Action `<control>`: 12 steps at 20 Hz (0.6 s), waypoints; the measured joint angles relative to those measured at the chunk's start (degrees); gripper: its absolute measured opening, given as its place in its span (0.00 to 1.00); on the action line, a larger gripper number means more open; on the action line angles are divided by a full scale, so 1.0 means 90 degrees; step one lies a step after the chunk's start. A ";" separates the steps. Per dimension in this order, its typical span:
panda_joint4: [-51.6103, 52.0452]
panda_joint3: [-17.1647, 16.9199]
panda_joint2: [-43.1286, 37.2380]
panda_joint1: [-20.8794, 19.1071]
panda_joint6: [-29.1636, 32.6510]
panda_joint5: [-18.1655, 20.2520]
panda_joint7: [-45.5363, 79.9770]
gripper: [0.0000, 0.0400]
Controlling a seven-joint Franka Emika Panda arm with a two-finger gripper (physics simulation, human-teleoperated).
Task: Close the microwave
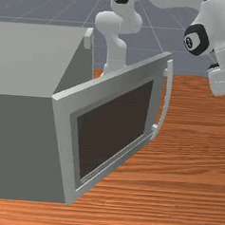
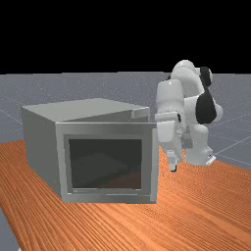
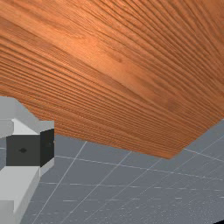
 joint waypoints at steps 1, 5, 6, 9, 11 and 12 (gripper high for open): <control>-0.0237 0.0189 -0.0086 -0.0271 0.0008 0.0154 -0.0322 0.00; -0.0940 0.0851 -0.0475 -0.1567 -0.0243 0.0778 -0.1766 0.00; -0.1064 0.0960 -0.0552 -0.1864 -0.0300 0.0916 -0.2058 0.00; -0.1326 0.1316 -0.0721 -0.2549 -0.0519 0.1361 -0.2865 0.00; -0.2947 0.2280 -0.1532 -0.3476 0.1094 0.2387 -0.3532 0.00; -0.3513 0.3074 -0.1897 -0.4342 0.1483 0.3169 -0.4398 0.00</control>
